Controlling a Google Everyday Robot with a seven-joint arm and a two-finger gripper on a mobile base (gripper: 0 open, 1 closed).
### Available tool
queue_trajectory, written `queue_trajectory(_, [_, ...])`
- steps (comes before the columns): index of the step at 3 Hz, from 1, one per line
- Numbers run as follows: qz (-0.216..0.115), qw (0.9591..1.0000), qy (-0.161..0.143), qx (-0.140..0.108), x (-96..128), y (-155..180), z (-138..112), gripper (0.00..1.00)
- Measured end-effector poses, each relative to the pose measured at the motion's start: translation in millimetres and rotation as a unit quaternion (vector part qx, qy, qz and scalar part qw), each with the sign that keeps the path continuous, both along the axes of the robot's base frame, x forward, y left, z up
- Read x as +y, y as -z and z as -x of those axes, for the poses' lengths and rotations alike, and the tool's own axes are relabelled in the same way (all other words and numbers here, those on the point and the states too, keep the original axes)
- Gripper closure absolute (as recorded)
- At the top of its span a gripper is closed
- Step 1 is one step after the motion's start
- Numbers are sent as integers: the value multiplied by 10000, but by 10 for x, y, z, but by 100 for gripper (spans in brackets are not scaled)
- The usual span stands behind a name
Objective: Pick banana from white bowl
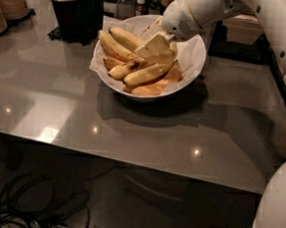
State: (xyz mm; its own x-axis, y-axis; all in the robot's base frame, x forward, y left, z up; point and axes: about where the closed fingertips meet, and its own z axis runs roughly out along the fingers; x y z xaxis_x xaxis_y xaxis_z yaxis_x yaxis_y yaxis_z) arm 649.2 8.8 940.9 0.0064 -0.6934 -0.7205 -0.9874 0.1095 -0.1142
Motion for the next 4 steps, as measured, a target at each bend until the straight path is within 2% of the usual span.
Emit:
queue_trajectory(1, [-584, 9970, -410, -296, -121, -387, 356, 100])
queue_trajectory(2, [-1247, 9893, -615, -444, -258, -674, 862, 100])
queue_trajectory(3, [-1754, 9820, -610, -345, -333, -621, 1379, 100])
queue_trajectory(4, [-1754, 9835, -429, -116, -512, -410, 1510, 100])
